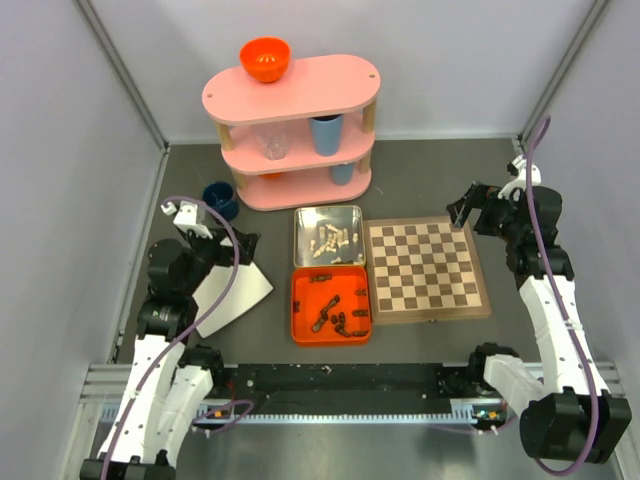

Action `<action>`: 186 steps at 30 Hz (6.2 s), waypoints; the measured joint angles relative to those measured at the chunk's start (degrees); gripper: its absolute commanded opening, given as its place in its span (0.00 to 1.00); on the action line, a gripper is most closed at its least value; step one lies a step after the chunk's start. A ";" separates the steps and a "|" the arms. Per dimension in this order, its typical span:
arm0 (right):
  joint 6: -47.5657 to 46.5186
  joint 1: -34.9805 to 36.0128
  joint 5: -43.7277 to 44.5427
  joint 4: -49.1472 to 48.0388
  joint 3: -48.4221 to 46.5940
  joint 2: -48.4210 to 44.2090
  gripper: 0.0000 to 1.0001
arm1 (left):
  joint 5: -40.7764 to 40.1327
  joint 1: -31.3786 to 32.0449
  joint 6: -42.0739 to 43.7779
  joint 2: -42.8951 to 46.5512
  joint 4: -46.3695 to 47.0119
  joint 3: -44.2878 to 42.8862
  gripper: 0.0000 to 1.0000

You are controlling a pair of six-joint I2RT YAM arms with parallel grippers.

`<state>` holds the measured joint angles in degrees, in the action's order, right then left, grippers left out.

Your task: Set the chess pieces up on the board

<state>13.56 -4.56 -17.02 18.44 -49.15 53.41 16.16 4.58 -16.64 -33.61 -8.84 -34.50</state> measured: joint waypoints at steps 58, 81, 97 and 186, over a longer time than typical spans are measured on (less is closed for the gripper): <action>-29.07 0.04 -29.68 0.96 8.02 -0.79 0.99 | -34.93 57.77 -30.10 -45.42 -22.97 -17.49 0.63; -30.10 0.04 -29.55 1.18 8.02 -0.79 0.99 | -35.12 59.21 -29.68 -48.72 -26.49 -18.45 0.56; -30.49 0.04 -29.55 1.33 8.02 -0.79 0.99 | -35.15 59.41 -29.20 -51.56 -27.45 -20.09 0.49; -30.56 0.04 -29.55 1.55 8.02 -0.79 0.99 | -36.13 59.60 -26.71 -50.51 -35.04 -26.16 0.00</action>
<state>-16.99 -4.51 -46.57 19.99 -41.12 52.62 -19.97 64.18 -43.35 -84.12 -43.88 -60.66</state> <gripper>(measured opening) 0.990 0.081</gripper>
